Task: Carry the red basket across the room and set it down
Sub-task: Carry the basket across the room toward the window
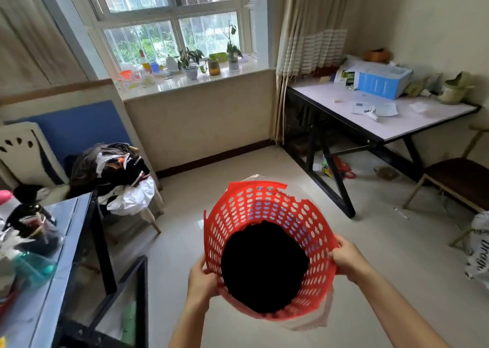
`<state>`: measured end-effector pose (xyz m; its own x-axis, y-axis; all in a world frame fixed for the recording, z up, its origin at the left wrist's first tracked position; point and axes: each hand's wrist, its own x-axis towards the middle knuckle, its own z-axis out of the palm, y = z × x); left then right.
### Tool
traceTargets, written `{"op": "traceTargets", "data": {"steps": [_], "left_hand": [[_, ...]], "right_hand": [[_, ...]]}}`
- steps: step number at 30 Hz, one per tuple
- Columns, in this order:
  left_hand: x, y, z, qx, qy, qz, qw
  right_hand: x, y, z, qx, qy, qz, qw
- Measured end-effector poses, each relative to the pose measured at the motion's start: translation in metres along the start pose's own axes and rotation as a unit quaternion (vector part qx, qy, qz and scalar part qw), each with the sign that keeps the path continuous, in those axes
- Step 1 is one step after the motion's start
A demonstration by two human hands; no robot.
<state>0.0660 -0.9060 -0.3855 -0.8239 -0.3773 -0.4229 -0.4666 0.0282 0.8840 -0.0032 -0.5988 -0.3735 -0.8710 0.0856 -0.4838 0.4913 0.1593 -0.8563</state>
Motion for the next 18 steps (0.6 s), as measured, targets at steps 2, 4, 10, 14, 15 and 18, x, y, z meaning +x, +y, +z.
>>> {"op": "traceTargets", "data": {"steps": [2, 4, 10, 14, 15, 18], "left_hand": [[0.021, 0.009, -0.01, 0.001, 0.0, 0.004, 1.0], [0.043, 0.018, -0.02, 0.002, 0.008, 0.005, 1.0], [0.112, 0.044, -0.038, -0.02, 0.016, 0.01, 1.0], [0.171, 0.064, -0.048, -0.027, 0.033, 0.002, 0.999], [0.191, 0.071, -0.05, -0.03, 0.036, -0.002, 0.999], [0.242, 0.092, -0.051, -0.029, 0.037, -0.016, 0.999]], "right_hand": [[0.017, -0.013, 0.016, 0.0, -0.004, -0.003, 1.0], [0.031, -0.027, 0.03, -0.002, -0.007, -0.007, 1.0], [0.088, -0.072, 0.074, -0.008, -0.035, -0.025, 0.999], [0.137, -0.104, 0.106, -0.02, -0.065, -0.034, 0.997], [0.154, -0.112, 0.115, -0.019, -0.066, -0.033, 0.997], [0.199, -0.136, 0.135, -0.016, -0.06, -0.02, 0.998]]}}
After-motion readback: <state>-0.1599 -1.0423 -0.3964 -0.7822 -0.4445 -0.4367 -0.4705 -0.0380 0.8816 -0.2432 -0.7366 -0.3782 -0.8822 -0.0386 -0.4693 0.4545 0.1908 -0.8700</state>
